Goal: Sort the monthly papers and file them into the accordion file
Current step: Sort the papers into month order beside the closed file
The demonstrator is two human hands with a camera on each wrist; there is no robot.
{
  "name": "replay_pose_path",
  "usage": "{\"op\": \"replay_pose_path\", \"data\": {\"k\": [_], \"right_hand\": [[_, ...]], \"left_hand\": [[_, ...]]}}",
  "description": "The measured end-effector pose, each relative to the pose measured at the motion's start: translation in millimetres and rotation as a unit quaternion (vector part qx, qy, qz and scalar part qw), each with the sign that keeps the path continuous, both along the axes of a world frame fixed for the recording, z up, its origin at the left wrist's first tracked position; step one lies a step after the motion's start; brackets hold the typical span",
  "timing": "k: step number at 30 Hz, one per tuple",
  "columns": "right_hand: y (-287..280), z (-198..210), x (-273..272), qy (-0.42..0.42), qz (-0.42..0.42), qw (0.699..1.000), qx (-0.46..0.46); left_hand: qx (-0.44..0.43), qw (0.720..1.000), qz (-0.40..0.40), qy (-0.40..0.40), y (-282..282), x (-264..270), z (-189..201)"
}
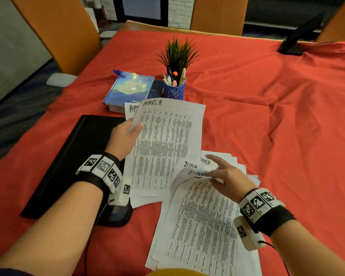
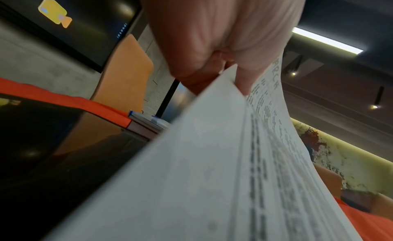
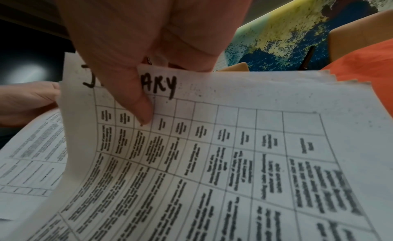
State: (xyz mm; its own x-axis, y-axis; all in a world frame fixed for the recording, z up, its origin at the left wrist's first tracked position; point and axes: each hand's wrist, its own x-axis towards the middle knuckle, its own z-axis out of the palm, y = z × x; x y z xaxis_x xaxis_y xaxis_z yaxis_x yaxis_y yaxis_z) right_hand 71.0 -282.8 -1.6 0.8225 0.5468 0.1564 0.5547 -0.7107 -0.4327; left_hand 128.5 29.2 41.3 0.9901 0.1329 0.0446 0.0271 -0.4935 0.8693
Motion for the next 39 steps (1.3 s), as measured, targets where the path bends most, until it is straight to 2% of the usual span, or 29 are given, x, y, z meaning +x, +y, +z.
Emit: {"op": "replay_pose_path", "data": {"k": [8, 11, 17, 22, 25, 31, 36, 39], "right_hand": [[-2.3, 1.4, -20.8, -0.007, 0.011, 1.0, 0.016], [-4.5, 6.8, -24.1, -0.013, 0.0, 1.0, 0.026], [-7.1, 1.1, -17.6, -0.024, -0.01, 1.0, 0.017], [-5.1, 8.0, -8.5, -0.039, -0.051, 0.998, -0.02], [-10.3, 32.1, -12.9, -0.001, -0.017, 1.0, -0.002], [-38.0, 99.5, -36.8, 0.175, -0.039, 0.984, -0.014], [-41.8, 164.1, -58.4, 0.298, -0.009, 0.955, 0.006], [-41.0, 185.1, -55.9, 0.357, -0.024, 0.933, 0.036]], "left_hand": [[0.0, 0.999, -0.014, 0.046, -11.2, -5.9, -24.0], [0.01, 1.0, 0.012, 0.018, -17.0, -5.7, -22.6], [0.009, 0.989, 0.072, -0.132, 3.7, 10.7, 34.1], [0.005, 0.985, 0.099, -0.138, 33.7, 22.4, 93.2], [-0.028, 0.988, 0.101, -0.114, 44.1, 17.6, 103.0], [-0.124, 0.987, 0.092, -0.053, 34.9, -1.5, 71.7], [-0.167, 0.984, 0.029, 0.058, -20.5, -27.2, 8.9], [-0.173, 0.976, -0.033, 0.126, -54.1, -44.5, -31.3]]}}
